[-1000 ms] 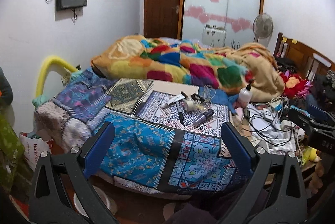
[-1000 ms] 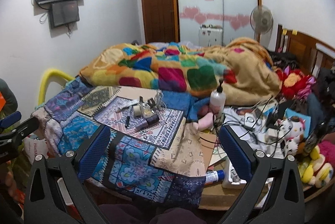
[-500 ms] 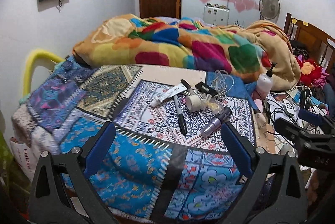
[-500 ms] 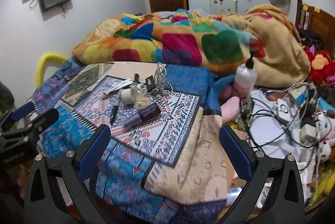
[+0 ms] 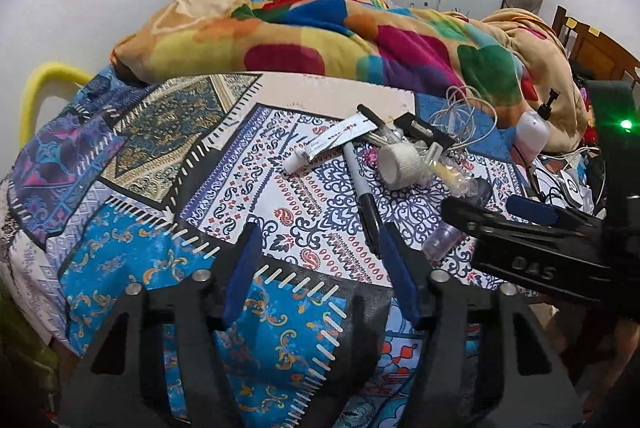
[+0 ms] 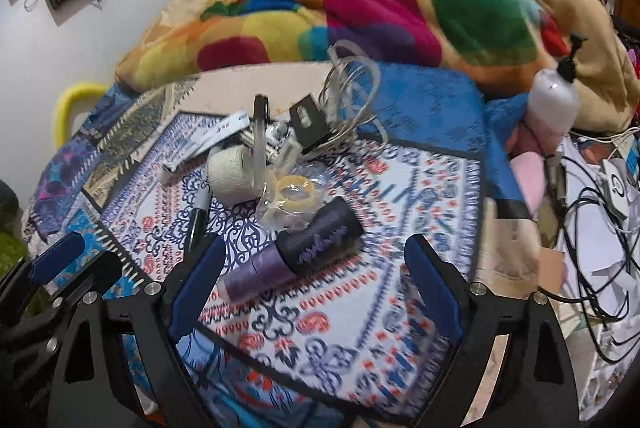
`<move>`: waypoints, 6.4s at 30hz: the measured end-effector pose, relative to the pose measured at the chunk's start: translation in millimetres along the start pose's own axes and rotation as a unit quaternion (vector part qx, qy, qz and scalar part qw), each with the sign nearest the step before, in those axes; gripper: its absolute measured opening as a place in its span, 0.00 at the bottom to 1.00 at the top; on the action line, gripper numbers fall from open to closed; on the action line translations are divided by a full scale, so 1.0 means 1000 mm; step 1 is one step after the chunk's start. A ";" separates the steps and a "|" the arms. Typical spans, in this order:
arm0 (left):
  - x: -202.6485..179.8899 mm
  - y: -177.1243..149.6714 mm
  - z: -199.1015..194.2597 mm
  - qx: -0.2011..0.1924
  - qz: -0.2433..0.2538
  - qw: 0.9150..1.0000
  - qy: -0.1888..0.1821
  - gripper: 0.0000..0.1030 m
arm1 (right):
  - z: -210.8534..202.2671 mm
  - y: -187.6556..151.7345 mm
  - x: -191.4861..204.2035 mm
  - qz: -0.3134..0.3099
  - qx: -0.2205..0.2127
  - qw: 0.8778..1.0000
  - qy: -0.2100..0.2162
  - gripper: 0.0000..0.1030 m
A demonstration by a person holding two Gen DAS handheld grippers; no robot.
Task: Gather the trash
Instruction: 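Grasp the black Sharpie with the left gripper while the right grasps the purple marker, then carry both markers over the white bin beside the bed, then open both grippers to drop the markers into the white bin, then move both tools back over the items on the bed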
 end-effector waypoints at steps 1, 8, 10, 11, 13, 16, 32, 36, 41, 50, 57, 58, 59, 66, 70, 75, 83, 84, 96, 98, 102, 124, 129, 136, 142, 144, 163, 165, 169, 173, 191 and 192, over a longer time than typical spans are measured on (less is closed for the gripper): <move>0.001 -0.001 0.003 0.003 0.001 1.000 -0.001 0.51 | 0.002 -0.001 0.001 -0.004 -0.003 1.000 -0.004 0.87; -0.002 -0.001 0.023 0.025 0.001 0.999 -0.026 0.37 | 0.002 -0.007 -0.008 -0.051 -0.003 0.998 -0.023 0.71; -0.004 0.001 0.029 0.029 -0.002 0.999 -0.037 0.37 | 0.003 -0.005 -0.015 -0.045 0.001 0.999 -0.007 0.70; -0.007 0.003 0.032 0.032 -0.003 0.999 -0.044 0.37 | 0.000 -0.005 -0.022 -0.041 0.003 0.999 -0.004 0.68; -0.012 0.005 0.038 0.037 -0.001 0.998 -0.049 0.37 | -0.004 -0.005 -0.030 -0.036 0.006 0.999 0.007 0.65; -0.021 0.007 0.048 0.040 0.004 0.998 -0.050 0.37 | -0.005 -0.003 -0.039 -0.025 0.018 0.999 0.030 0.56; -0.030 0.002 0.064 0.031 0.030 0.999 -0.010 0.13 | 0.003 -0.008 -0.015 -0.073 -0.020 0.997 -0.027 0.36; -0.024 -0.005 0.055 0.044 0.028 0.998 -0.034 0.12 | 0.000 -0.007 -0.028 -0.057 -0.007 0.998 -0.007 0.23; -0.023 -0.018 0.040 0.057 0.020 0.997 -0.047 0.11 | -0.008 -0.011 -0.041 -0.038 0.001 0.999 0.007 0.23; -0.034 -0.022 0.001 0.053 0.018 0.996 -0.064 0.11 | -0.052 -0.011 -0.036 -0.044 -0.024 0.999 0.017 0.23; -0.037 -0.006 -0.062 0.005 0.020 0.998 -0.057 0.11 | -0.107 -0.005 -0.020 -0.060 -0.068 0.996 0.024 0.23; -0.036 -0.005 -0.075 -0.003 0.019 0.998 -0.057 0.11 | -0.117 -0.004 -0.017 -0.062 -0.076 0.995 0.026 0.23; -0.036 -0.003 -0.084 -0.009 0.019 0.998 -0.056 0.11 | -0.127 -0.004 -0.013 -0.064 -0.084 0.994 0.028 0.23; -0.035 -0.005 -0.165 -0.064 0.022 0.997 -0.040 0.11 | -0.191 -0.010 0.012 -0.088 -0.131 0.987 0.041 0.23; -0.028 -0.013 -0.210 -0.093 0.020 0.995 -0.027 0.11 | -0.223 -0.018 0.030 -0.101 -0.154 0.982 0.051 0.23; -0.012 -0.030 -0.259 -0.117 0.008 0.993 -0.011 0.11 | -0.251 -0.034 0.052 -0.118 -0.169 0.976 0.067 0.23; 0.028 -0.067 -0.314 -0.135 -0.031 0.990 0.016 0.11 | -0.275 -0.065 0.098 -0.145 -0.167 0.970 0.104 0.23; 0.038 -0.075 -0.322 -0.136 -0.037 0.990 0.025 0.11 | -0.276 -0.069 0.104 -0.150 -0.166 0.969 0.108 0.23; 0.126 -0.138 -0.363 -0.115 -0.090 0.983 0.115 0.11 | -0.265 -0.113 0.201 -0.225 -0.130 0.951 0.167 0.23; 0.142 -0.148 -0.363 -0.108 -0.102 0.980 0.128 0.11 | -0.261 -0.119 0.216 -0.242 -0.124 0.947 0.173 0.23; 0.175 -0.168 -0.352 -0.087 -0.130 0.976 0.150 0.11 | -0.245 -0.132 0.246 -0.274 -0.102 0.938 0.185 0.23; 0.294 -0.300 -0.175 0.132 -0.265 0.944 0.146 0.11 | -0.054 -0.224 0.348 -0.357 0.155 0.901 0.190 0.23; 0.316 -0.315 -0.154 0.155 -0.302 0.933 0.121 0.11 | -0.027 -0.230 0.364 -0.369 0.193 0.887 0.198 0.23; 0.337 -0.318 -0.142 0.162 -0.333 0.923 0.105 0.11 | -0.006 -0.234 0.383 -0.391 0.213 0.871 0.207 0.23; 0.344 -0.313 -0.133 0.182 -0.329 0.917 0.132 0.23 | 0.002 -0.228 0.386 -0.372 0.231 0.871 0.224 0.38; 0.341 -0.314 -0.132 0.182 -0.323 0.919 0.138 0.33 | 0.000 -0.227 0.383 -0.381 0.220 0.872 0.215 0.38; 0.294 -0.259 -0.216 0.115 -0.282 0.936 0.177 0.34 | -0.078 -0.183 0.337 -0.356 0.139 0.895 0.228 0.38; 0.286 -0.251 -0.226 0.105 -0.274 0.938 0.184 0.34 | -0.090 -0.177 0.329 -0.350 0.123 0.900 0.230 0.38; 0.263 -0.232 -0.249 0.080 -0.256 0.945 0.187 0.35 | -0.118 -0.160 0.309 -0.336 0.085 0.909 0.230 0.38; 0.235 -0.209 -0.270 0.049 -0.237 0.951 0.190 0.35 | -0.146 -0.143 0.284 -0.317 0.051 0.917 0.235 0.38; 0.092 -0.099 -0.302 -0.061 -0.145 0.975 0.155 0.63 | -0.231 -0.069 0.133 -0.214 -0.090 0.953 0.194 0.38; 0.086 -0.094 -0.298 -0.062 -0.140 0.977 0.146 0.63 | -0.232 -0.065 0.123 -0.207 -0.094 0.955 0.189 0.38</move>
Point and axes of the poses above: each gripper's, at about its wrist camera, not at the fingertips, and z roughly the way its jaws point, x to its left, y to its top, the point moved 2 cm from there along z, roughly the way its jaws point, and after that the axes turned 5 degrees about -y, right-handed, at the moved point
